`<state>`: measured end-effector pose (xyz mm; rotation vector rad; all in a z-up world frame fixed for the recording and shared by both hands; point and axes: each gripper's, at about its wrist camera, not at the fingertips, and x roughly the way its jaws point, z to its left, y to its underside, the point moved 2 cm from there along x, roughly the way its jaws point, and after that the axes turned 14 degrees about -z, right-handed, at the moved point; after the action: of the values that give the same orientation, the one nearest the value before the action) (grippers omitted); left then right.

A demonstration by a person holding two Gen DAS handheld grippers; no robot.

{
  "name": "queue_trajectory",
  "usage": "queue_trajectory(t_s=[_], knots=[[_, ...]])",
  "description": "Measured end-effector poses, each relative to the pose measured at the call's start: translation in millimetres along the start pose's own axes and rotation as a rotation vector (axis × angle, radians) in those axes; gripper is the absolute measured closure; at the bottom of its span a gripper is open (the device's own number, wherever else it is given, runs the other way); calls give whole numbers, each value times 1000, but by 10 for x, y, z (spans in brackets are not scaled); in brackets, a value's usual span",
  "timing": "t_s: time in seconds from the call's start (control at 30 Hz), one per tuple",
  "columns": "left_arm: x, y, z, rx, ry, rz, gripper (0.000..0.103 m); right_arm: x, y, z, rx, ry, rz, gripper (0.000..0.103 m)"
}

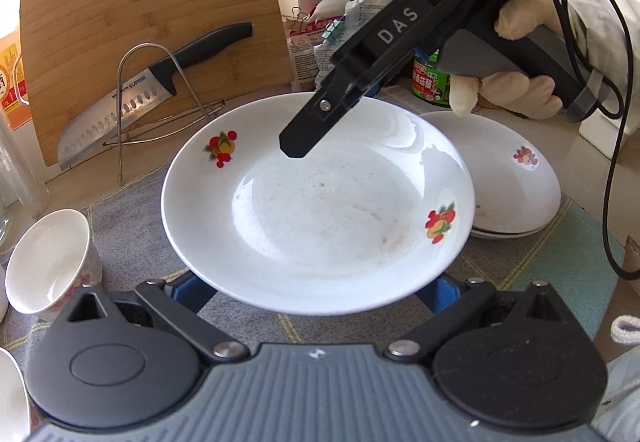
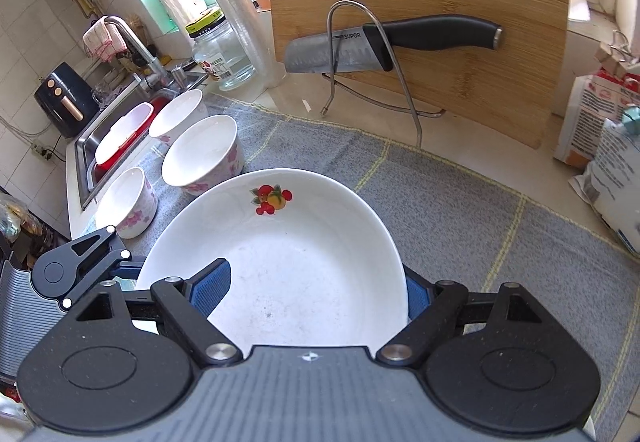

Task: Organize plates and bowls
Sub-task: 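Lift the fruit-print plate with the right tool and carry it to the stack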

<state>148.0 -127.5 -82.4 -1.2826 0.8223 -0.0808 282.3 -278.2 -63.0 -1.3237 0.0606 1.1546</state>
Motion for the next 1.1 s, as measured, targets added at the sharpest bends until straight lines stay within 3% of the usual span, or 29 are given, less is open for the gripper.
queue_trajectory(t_s=[1.1], knots=[[274, -150, -840, 97, 224, 10, 1, -1079, 684, -499, 135, 181, -83, 13]])
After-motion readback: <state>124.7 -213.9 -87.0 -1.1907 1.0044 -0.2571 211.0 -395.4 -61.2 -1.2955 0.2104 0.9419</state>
